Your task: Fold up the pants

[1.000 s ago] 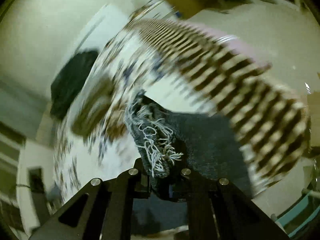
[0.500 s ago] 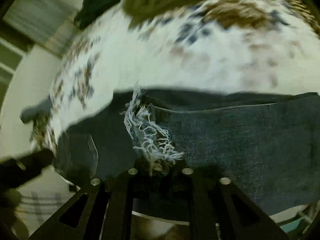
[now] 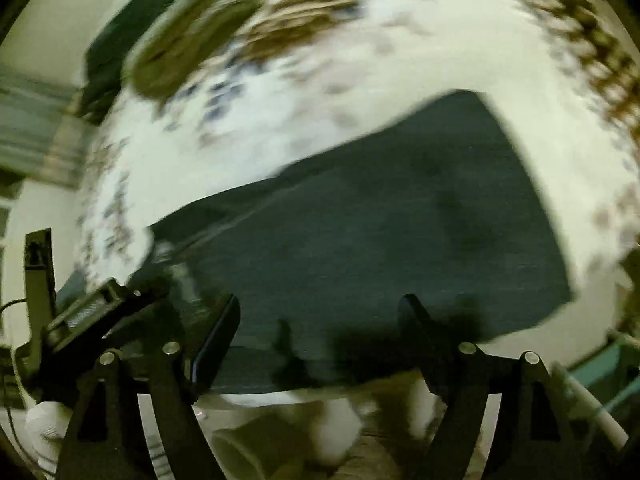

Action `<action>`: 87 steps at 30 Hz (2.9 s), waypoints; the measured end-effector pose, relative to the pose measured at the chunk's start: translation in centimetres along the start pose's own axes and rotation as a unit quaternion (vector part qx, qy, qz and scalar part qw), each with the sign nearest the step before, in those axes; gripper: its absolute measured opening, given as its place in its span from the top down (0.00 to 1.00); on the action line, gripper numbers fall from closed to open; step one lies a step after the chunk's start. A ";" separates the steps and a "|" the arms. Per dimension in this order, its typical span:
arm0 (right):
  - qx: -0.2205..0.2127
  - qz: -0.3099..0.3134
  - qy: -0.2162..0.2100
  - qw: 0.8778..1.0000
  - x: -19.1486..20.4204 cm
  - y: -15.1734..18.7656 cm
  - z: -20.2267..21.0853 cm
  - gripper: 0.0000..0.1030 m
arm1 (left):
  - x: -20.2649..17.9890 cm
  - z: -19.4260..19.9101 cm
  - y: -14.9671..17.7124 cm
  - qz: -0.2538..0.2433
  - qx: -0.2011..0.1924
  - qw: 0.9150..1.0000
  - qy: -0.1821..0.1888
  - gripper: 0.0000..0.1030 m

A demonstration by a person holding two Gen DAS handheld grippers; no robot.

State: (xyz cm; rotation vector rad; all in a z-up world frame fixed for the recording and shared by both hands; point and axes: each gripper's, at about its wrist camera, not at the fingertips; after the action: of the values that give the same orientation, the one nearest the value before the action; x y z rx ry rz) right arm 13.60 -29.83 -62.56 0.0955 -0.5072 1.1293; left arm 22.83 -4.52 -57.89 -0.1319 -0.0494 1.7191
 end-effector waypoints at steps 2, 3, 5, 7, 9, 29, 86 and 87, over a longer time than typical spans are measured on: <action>0.001 -0.015 0.024 1.000 -1.7 -0.3 0.3 0.19 | -1.3 -1.7 0.1 -0.028 0.013 0.999 -0.012 0.49; 0.000 -0.022 0.029 0.999 -2.4 -0.5 0.4 0.19 | -1.9 -2.6 0.2 -0.041 0.021 0.999 -0.010 0.61; -0.003 -0.028 0.030 0.999 -2.9 -0.9 0.4 0.19 | -2.4 -2.1 0.5 -0.050 0.001 0.999 0.017 0.98; -0.004 -0.019 0.041 0.999 -3.2 -1.3 0.5 0.19 | -2.6 -1.4 0.9 -0.053 -0.013 0.998 0.016 0.98; -0.004 -0.007 0.050 0.999 -2.8 -1.7 0.3 0.19 | -1.7 -0.2 1.3 -0.037 -0.021 0.998 0.036 0.98; 0.074 0.102 0.138 0.982 2.1 -2.2 -3.4 0.05 | 4.0 1.1 2.4 0.035 0.022 0.997 0.058 0.42; 0.100 0.057 0.222 0.968 -2.4 -7.6 -6.3 0.00 | 8.8 1.0 -0.1 0.116 0.066 0.969 0.209 0.17; 0.105 0.049 0.214 0.970 -2.4 -7.9 -6.6 0.00 | 9.1 0.8 -0.1 0.128 0.074 0.963 0.227 0.16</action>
State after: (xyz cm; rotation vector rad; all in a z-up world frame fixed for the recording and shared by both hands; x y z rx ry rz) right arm 21.96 -33.17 -68.04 0.0090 -0.0068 1.2560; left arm 21.50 4.51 -57.59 -0.4328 0.4524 1.9033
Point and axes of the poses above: each gripper's, at about its wrist camera, not at the fingertips, and z roughly against the way its jaws point, x to its left, y to its underside, and after that the axes turned 8 degrees about z, right-handed
